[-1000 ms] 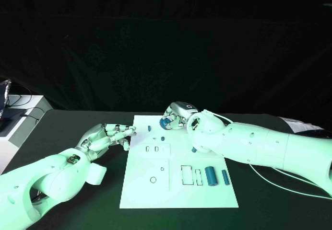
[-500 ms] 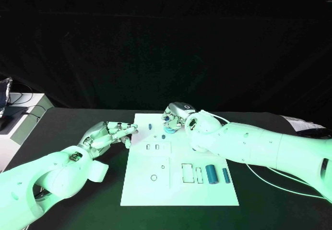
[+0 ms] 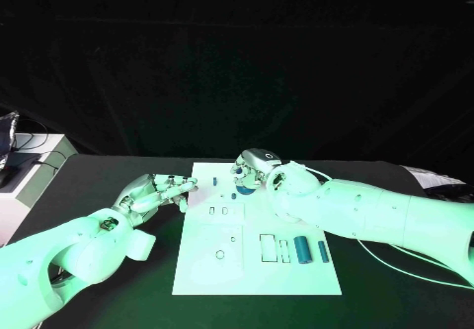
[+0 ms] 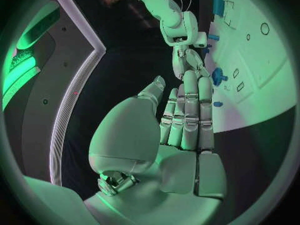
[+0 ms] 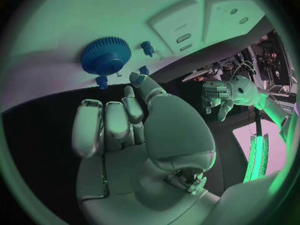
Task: Assemble the parts on the task board
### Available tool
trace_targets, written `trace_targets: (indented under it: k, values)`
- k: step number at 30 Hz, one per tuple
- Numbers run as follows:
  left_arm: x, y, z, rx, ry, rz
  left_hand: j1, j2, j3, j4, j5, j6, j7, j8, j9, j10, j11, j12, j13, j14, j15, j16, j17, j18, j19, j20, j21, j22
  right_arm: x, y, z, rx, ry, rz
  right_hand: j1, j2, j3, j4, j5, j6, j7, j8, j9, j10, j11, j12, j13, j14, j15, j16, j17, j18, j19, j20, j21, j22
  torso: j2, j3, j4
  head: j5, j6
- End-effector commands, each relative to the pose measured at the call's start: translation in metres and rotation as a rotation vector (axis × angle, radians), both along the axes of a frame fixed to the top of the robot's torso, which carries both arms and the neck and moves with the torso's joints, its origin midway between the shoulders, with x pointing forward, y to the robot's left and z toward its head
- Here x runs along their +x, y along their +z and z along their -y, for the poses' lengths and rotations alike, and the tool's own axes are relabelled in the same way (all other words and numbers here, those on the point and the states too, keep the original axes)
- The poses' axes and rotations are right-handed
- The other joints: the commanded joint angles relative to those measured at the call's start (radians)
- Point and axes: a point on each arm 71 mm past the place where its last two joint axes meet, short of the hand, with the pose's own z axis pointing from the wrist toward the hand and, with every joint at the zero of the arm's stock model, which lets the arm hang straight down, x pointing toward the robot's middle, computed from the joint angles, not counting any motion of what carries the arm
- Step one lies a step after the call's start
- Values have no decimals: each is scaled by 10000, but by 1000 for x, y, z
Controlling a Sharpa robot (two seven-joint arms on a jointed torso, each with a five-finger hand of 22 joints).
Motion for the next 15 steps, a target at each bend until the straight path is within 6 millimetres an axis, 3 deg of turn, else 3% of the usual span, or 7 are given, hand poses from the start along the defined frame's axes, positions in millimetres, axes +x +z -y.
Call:
trace_targets:
  k: [1, 9, 15]
  values:
    - [-1, 1, 2, -59, -178, 53, -26, 100, -20, -26, -15, -61, 25, -38, 12, -71, 19, -45, 14, -59, -10, 50, -16, 196, -48, -9, 35, -8, -3, 6, 1, 396, 225, 659, -15, -80, -67, 5, -56, -63, 3, -38, -10, -77, 32, -59, -24, -6, -11, -61, 12, -115, 448, -32, 5, 1774, 1, 0, 0, 9, 17]
    - [0, 1, 1, -51, -165, 52, -26, 100, -20, -26, -15, -61, 25, -38, 12, -71, 19, -45, 14, -59, -10, 50, -16, 196, -48, -9, 35, -8, -8, 8, 15, 659, 105, 636, 14, -112, -104, 93, -80, -105, 14, -40, -8, -84, 39, -84, -48, -5, -3, -71, 26, -111, 452, -19, 12, 1776, 0, 1, -5, 15, 15]
    - [0, 1, 0, -36, -148, 46, -26, 100, -20, -26, -15, -61, 25, -38, 12, -71, 19, -45, 14, -59, -10, 50, -16, 196, -48, -9, 35, -8, -12, 4, 31, 624, -185, -224, -120, -305, -428, 371, -75, -316, 81, -45, -17, -130, 88, -158, -104, 1, 37, -72, 49, -103, 450, 8, -3, 1773, 0, 7, -35, 58, 35]
